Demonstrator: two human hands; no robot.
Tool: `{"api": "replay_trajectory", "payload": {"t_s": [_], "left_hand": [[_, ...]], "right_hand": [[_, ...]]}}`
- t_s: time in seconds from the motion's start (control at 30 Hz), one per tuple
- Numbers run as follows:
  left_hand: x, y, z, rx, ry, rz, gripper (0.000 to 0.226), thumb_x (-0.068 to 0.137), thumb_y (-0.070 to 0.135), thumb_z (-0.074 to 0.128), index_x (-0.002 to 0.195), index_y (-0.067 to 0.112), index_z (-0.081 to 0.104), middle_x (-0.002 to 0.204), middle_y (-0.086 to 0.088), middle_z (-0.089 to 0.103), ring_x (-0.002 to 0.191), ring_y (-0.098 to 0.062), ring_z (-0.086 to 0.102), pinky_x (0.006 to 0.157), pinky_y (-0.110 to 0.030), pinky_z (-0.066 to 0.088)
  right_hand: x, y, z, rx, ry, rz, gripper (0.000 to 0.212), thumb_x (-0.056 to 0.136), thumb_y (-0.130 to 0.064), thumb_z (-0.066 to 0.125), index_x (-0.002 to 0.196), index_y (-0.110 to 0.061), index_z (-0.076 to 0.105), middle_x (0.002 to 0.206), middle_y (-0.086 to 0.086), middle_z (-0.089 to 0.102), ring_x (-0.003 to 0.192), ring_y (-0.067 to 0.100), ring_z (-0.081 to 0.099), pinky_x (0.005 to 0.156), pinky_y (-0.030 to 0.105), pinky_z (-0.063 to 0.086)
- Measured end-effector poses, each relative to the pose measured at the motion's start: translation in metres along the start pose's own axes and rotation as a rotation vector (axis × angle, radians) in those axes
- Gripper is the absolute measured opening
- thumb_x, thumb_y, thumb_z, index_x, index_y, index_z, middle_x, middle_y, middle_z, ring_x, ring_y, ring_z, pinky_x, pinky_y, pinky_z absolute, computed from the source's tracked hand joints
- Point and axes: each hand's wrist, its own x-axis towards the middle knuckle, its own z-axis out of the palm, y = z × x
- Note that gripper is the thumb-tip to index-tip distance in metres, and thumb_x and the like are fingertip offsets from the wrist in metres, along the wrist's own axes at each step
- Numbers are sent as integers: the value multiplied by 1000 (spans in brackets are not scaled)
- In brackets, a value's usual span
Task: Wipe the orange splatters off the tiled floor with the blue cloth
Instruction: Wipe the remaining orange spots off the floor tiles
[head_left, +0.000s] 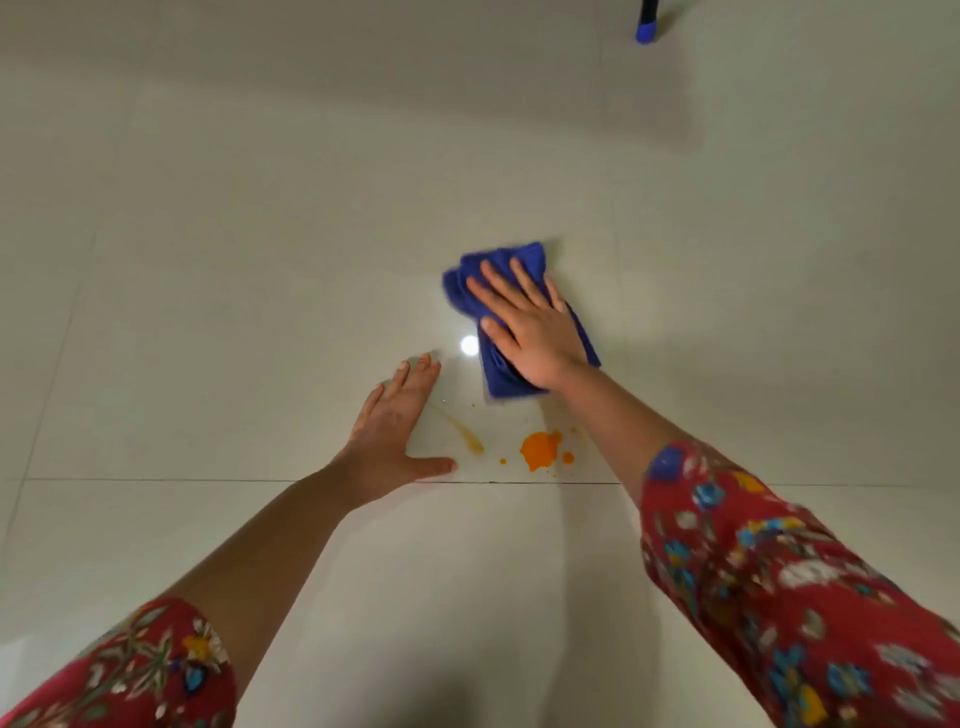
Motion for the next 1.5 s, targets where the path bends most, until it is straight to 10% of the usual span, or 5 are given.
{"api": "replay_trajectory", "payload": {"t_s": [0.27, 0.57, 0.73, 0.93, 1.5], "left_hand": [[-59, -50, -6, 141, 121, -178, 127, 57, 86, 44, 149, 24, -17, 156, 10, -26, 141, -7, -27, 117, -34, -10], [-64, -50, -6, 144, 122, -179, 129, 58, 87, 45, 148, 23, -22, 155, 11, -28, 140, -5, -29, 117, -33, -11], [-64, -51, -5, 144, 118, -184, 131, 57, 86, 46, 148, 22, -22, 154, 11, -31, 140, -6, -30, 117, -33, -13], [-64, -55, -10, 102, 52, -170, 140, 46, 83, 52, 145, 24, -27, 153, 13, -29, 139, -2, -30, 116, -29, -14], [-59, -14, 1, 273, -36, 32, 138, 59, 74, 66, 145, 22, -29, 150, 9, -38, 139, -9, -33, 115, -35, -15]], "right_hand": [[20, 8, -4, -11, 33, 319, 67, 92, -64, 23, 152, -37, 11, 162, -12, 5, 150, 20, 1, 118, 49, 3], [4, -61, 6, -118, -91, -542, 51, 98, -47, 27, 149, -41, 22, 159, -14, 20, 149, 15, 11, 117, 39, 6], [9, -8, -6, -16, -10, 52, 60, 92, -55, 8, 150, -41, 15, 160, -15, 10, 149, 16, 3, 118, 49, 8], [-61, -140, 34, -5, 42, -283, 56, 99, -47, 30, 151, -30, 25, 160, -5, 19, 149, 24, 9, 118, 51, 11], [-211, -69, 45, -64, 58, 276, 59, 96, -47, 30, 152, -35, 18, 161, -9, 13, 149, 24, 6, 114, 63, 8]]}}
